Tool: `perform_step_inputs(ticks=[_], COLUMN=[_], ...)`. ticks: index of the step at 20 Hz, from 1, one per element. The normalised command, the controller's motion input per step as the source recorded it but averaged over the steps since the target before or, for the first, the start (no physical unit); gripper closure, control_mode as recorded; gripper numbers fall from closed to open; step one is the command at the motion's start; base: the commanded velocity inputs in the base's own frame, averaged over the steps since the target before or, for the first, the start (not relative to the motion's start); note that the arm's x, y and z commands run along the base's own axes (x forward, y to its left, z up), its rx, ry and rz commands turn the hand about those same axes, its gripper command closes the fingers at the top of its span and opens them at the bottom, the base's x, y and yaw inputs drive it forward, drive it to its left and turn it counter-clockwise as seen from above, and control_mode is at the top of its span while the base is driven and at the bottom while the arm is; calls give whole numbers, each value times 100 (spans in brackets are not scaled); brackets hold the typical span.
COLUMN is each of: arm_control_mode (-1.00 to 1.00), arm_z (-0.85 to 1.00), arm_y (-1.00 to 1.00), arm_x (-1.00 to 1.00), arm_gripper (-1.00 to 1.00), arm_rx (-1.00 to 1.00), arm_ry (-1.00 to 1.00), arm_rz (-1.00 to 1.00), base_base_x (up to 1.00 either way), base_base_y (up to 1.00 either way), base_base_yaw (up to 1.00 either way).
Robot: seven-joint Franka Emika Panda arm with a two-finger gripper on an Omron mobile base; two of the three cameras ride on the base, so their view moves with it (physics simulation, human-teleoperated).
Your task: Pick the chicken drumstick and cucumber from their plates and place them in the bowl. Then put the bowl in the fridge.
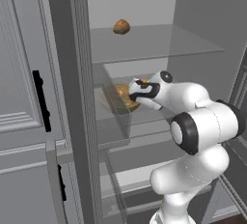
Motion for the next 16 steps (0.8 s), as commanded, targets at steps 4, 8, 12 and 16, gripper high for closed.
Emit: perform_step_inputs(ticks=[4, 8, 12, 16], arm_control_mode=[-100, -100, -100, -100], arm_z=[49, 89, 100, 100], arm_y=[-12, -16, -24, -27], arm_x=[-47, -73, -97, -100], arm_gripper=[-100, -100, -100, -100], arm_rx=[1, 0, 1, 4], arm_ry=[-22, -43, -37, -6], arm_rz=[0, -1, -6, -6], base_base_x=[0, 0, 0, 0], base_base_y=[0, 0, 0, 0], base_base_yaw=[0, 0, 0, 0])
